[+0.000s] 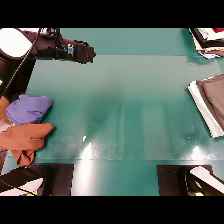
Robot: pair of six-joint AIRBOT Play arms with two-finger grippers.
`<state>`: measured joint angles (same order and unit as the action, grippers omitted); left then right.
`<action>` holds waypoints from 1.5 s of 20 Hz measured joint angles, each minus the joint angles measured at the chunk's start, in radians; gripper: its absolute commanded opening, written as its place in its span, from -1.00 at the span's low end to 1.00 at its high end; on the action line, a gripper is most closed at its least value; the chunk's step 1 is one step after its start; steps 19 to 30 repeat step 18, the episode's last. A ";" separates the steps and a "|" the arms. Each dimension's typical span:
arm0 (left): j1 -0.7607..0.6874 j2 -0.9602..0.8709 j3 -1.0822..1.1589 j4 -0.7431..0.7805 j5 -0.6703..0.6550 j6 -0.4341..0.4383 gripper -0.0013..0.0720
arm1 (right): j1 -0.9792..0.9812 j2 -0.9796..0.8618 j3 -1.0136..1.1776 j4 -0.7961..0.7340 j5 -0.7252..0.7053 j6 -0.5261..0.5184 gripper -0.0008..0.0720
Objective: Fold the shirts.
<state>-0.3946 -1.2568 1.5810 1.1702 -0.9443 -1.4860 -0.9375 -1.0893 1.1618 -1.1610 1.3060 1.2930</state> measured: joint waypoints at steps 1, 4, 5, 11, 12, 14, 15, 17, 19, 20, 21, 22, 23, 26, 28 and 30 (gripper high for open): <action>0.000 0.000 0.000 0.000 0.000 0.001 -0.88 | 0.008 0.001 0.011 0.029 0.002 0.001 0.31; 0.000 0.000 0.000 0.000 0.000 0.002 -0.88 | 0.103 0.003 0.059 0.152 0.011 0.001 0.30; 0.000 0.000 0.000 0.000 -0.003 0.002 -0.88 | 0.160 0.003 0.077 0.183 0.014 0.001 0.30; 0.000 0.000 0.000 0.000 -0.011 0.002 -0.88 | 0.585 0.003 0.151 0.257 -0.039 -0.001 -0.57; 0.000 0.000 0.000 0.000 -0.012 0.002 -0.88 | 0.652 0.003 0.158 0.257 -0.059 -0.001 -0.94; 0.000 0.000 0.000 0.000 -0.012 0.002 -0.88 | 0.760 0.003 0.167 0.264 -0.089 -0.012 -0.94; 0.000 0.000 0.000 0.000 -0.013 0.002 -0.88 | 0.807 0.003 0.171 0.264 -0.103 -0.015 -0.94; 0.000 0.000 0.000 -0.001 -0.013 0.002 -0.88 | 0.874 0.003 0.174 0.265 -0.122 -0.021 -0.94; 0.000 0.000 0.000 -0.001 -0.013 0.002 -0.88 | 0.896 0.003 0.175 0.266 -0.130 -0.023 -0.94; 0.000 0.000 0.000 -0.001 -0.013 0.002 -0.88 | 0.896 0.003 0.175 0.266 -0.130 -0.023 -0.94; 0.000 0.000 0.000 -0.001 -0.013 0.002 -0.88 | 0.896 0.003 0.175 0.266 -0.130 -0.023 -0.94; 0.000 0.000 0.000 -0.001 -0.013 0.002 -0.88 | 0.896 0.003 0.175 0.266 -0.130 -0.023 -0.94; 0.000 0.000 0.000 -0.001 -0.013 0.002 -0.88 | 0.896 0.003 0.175 0.266 -0.130 -0.023 -0.94; 0.000 0.000 0.000 -0.001 -0.013 0.002 -0.88 | 0.896 0.003 0.175 0.266 -0.130 -0.023 -0.94; 0.000 0.000 0.000 -0.001 -0.013 0.002 -0.88 | 0.896 0.003 0.175 0.266 -0.130 -0.023 -0.94; 0.000 0.000 0.000 -0.001 -0.013 0.002 -0.88 | 0.896 0.003 0.175 0.266 -0.130 -0.023 -0.94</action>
